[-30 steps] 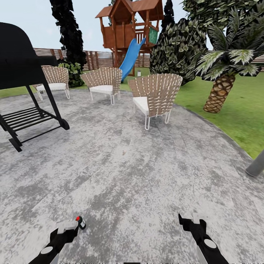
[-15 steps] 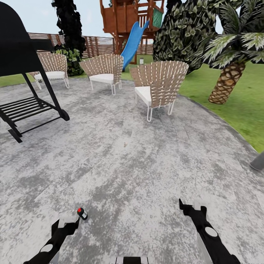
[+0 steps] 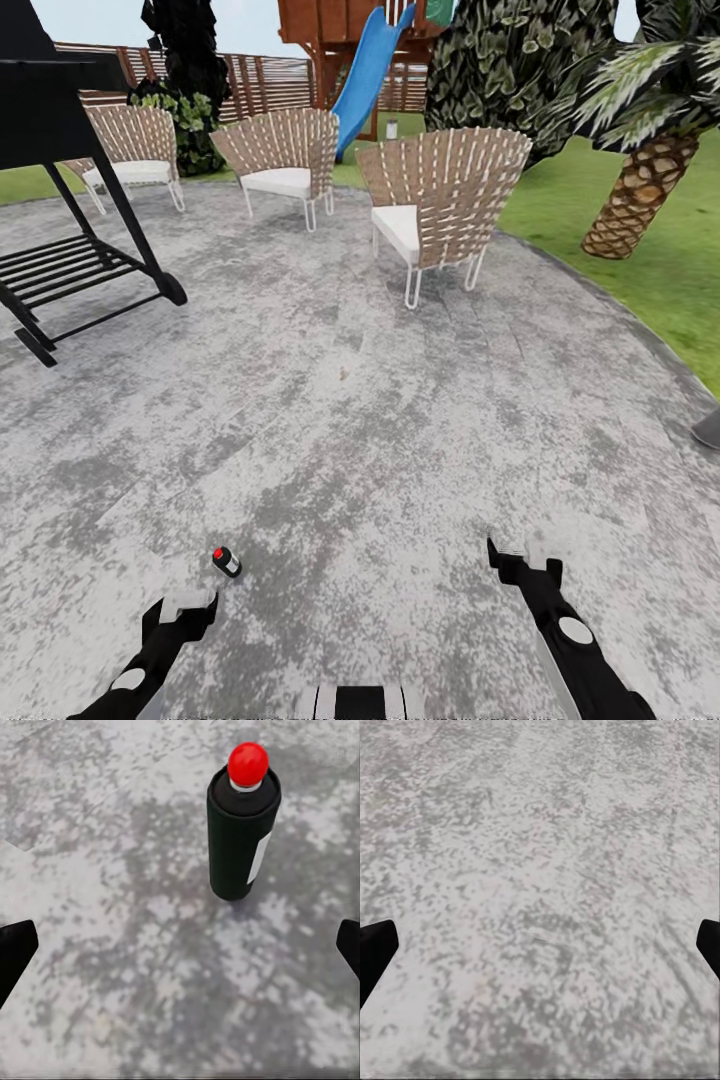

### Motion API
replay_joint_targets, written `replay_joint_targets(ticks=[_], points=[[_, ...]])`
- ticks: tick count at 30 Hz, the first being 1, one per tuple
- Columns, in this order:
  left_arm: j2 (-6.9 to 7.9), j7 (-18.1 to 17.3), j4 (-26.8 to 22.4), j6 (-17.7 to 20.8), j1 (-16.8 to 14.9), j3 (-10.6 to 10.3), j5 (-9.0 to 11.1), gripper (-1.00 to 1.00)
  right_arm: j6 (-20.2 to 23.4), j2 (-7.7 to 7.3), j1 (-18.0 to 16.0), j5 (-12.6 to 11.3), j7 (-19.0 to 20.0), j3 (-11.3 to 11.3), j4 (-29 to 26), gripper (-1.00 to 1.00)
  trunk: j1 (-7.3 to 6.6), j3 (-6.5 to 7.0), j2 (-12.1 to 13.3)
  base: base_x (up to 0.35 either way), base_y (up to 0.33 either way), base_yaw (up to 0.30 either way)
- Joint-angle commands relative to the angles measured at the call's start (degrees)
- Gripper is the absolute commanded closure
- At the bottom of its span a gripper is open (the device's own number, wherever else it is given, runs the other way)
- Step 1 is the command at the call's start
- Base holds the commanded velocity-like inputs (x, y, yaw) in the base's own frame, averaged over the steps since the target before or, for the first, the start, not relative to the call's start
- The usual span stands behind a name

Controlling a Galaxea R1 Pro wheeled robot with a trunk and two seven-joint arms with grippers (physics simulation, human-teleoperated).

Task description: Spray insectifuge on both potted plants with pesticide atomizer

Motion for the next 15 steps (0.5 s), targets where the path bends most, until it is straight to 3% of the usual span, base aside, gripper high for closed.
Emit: replay_joint_targets(ticks=[1,15], points=[[0.0,-0.1,0.0,-0.2,0.0,0.0,0.3,-1.0,-0.2,-0.02,0.0,0.1,0.0,0.0,0.2,-1.0,0.01,-0.27,0.0,0.0,0.0,0.0],[0.0,-0.1,0.1,-0.2,0.2,-0.1,0.3,-1.0,-0.3,0.0,0.0,0.1,0.0,-0.1,0.7,-1.0,0.35,-3.15,-0.2,0.0,0.0,0.0]])
